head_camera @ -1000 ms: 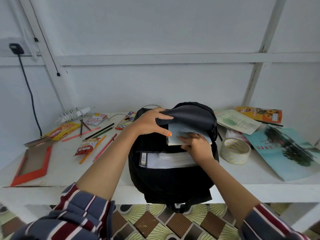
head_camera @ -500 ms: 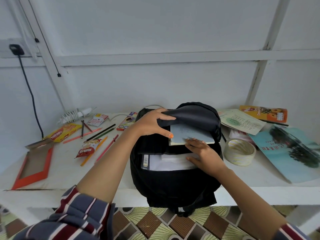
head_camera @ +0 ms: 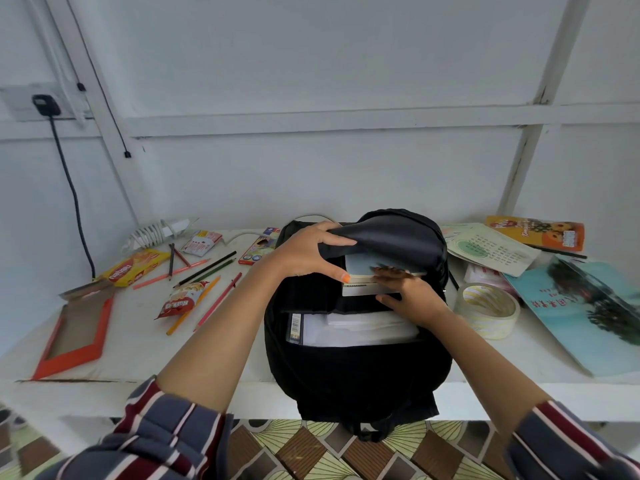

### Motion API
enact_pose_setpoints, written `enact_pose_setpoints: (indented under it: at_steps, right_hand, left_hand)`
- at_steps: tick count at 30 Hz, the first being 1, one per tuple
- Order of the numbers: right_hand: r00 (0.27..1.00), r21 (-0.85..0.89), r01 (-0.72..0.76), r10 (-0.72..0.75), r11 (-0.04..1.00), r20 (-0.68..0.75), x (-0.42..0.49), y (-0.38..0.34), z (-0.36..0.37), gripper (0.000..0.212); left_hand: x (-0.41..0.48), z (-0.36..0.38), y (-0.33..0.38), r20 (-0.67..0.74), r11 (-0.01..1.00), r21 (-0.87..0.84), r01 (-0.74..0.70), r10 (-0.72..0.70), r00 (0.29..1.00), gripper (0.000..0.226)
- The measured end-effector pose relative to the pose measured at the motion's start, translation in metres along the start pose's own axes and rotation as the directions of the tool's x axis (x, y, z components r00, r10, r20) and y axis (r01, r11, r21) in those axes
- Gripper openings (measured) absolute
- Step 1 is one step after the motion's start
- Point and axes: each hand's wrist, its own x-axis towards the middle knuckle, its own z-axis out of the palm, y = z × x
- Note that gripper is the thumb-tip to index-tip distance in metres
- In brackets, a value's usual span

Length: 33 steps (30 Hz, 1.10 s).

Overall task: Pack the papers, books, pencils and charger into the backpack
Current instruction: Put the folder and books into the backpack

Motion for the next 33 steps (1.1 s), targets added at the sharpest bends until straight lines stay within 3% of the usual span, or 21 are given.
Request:
enact_pose_setpoints:
  at_steps: [9,13,19,21,24,27,30,33]
  right_hand:
    - [0.999,-0.032,0.014,-0.013,0.999,0.04,0.004,0.003,-0.005,0.043]
    - [0.998,-0.014,-0.015,0.016,1.0,0.064,-0.004,-0.004,-0.01,0.049]
    - [0.991,0.188,-0.057,0.033,0.98,0.129,-0.052,-0.007,-0.027,0.044]
    - [0.988,0.276,-0.094,0.055,0.956,0.146,-0.071,-0.002,-0.039,0.043]
    - [0.983,0.431,-0.16,0.101,0.888,0.156,-0.095,0.006,-0.058,0.038]
    - [0.98,0.527,-0.199,0.171,0.826,0.102,-0.118,0.016,-0.075,0.034]
    - [0.95,0.542,-0.244,0.311,0.804,-0.032,-0.14,0.034,-0.09,0.028]
    - [0.888,0.511,-0.308,0.435,0.802,-0.147,-0.162,0.06,-0.104,0.029]
  left_hand:
    - [-0.002,0.0,0.002,0.014,1.0,-0.023,0.01,-0.009,1.0,0.059]
    - [-0.003,0.001,0.005,0.121,0.997,-0.05,0.051,-0.045,0.992,0.051]
    - [-0.004,0.008,0.01,0.371,0.974,0.171,0.146,-0.201,0.907,0.037]
    - [0.0,0.012,0.018,0.379,0.956,0.257,0.139,-0.232,0.896,0.028]
    - [0.006,0.016,0.039,0.187,0.962,0.252,0.104,-0.154,0.97,0.034]
    - [0.016,0.028,0.068,-0.074,0.997,0.076,-0.028,0.034,0.997,0.038]
    - [0.03,0.053,0.102,-0.074,0.973,-0.071,-0.22,0.215,0.974,0.023]
    - [0.058,0.087,0.127,-0.004,0.939,-0.164,-0.304,0.307,0.952,0.005]
